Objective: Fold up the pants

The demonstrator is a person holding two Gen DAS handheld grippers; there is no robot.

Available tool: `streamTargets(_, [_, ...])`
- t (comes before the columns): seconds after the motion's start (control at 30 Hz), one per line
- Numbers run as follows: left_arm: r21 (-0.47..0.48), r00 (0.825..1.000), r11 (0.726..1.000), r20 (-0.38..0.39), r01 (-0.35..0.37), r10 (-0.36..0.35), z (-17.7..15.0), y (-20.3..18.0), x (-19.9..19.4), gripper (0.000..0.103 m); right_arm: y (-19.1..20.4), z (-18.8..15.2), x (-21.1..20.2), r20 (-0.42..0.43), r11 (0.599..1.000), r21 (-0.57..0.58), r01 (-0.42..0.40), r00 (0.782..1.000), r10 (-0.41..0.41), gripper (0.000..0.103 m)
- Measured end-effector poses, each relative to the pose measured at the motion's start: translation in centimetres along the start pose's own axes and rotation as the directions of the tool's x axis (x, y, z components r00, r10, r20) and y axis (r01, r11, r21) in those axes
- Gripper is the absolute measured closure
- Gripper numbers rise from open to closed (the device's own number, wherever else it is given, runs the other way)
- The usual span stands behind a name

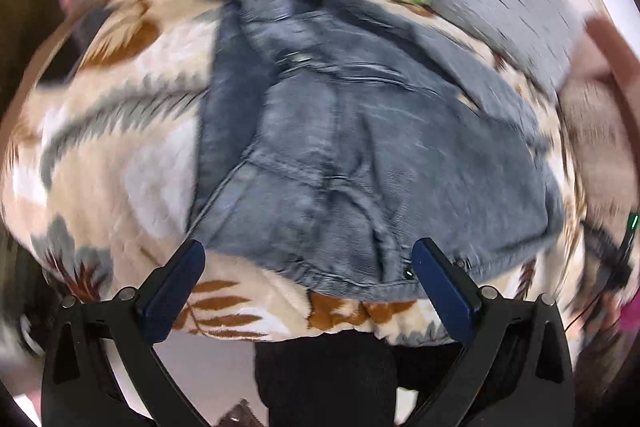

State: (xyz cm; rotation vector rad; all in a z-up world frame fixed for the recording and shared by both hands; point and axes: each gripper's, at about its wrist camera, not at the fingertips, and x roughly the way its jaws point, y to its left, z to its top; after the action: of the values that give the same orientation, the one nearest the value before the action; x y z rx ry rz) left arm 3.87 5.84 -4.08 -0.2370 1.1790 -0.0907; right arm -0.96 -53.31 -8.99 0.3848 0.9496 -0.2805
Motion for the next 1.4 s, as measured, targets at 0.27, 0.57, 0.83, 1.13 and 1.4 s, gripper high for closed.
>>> streamTargets(0.27, [-0.216,0.974,0.966,-0.142,0.142,-0.175,-1.4,1.7,5.5,0.0,-2.7,0.1,5.7,-0.07,0.941,0.284,-0.184,0.975,0.212,0.001])
streamTargets(0.57, [-0.34,0.967,0.92,-0.085,0.197,-0.239,0.0,1.1,6.2,0.007,-1.2,0.9,8.0,-0.037,0.898,0.327,-0.295,0.945,0.324,0.079])
streamTargets(0.83, [-0.356,0.968,0.912,-0.067,0.203,-0.242,-0.8,4.1,3.9,0.087,-3.0,0.1,1.1,0.111,0.904,0.243,-0.351,0.936,0.334,0.095])
streamTargets(1.13, [-0.286,0.978,0.949,-0.112,0.136,-0.174,-2.3,4.1,3.8,0.085,-8.5,-8.4,2.3,0.012,0.864,0.393,-0.313,0.942,0.336,0.091])
streamTargets(1.4, [-0.011,0.981,0.982,-0.05,0.187,-0.187,-1.7,3.9,-1.2,0.06,-11.1,-5.4,-3.2,0.134,0.925,0.318,-0.209,0.976,0.174,0.052])
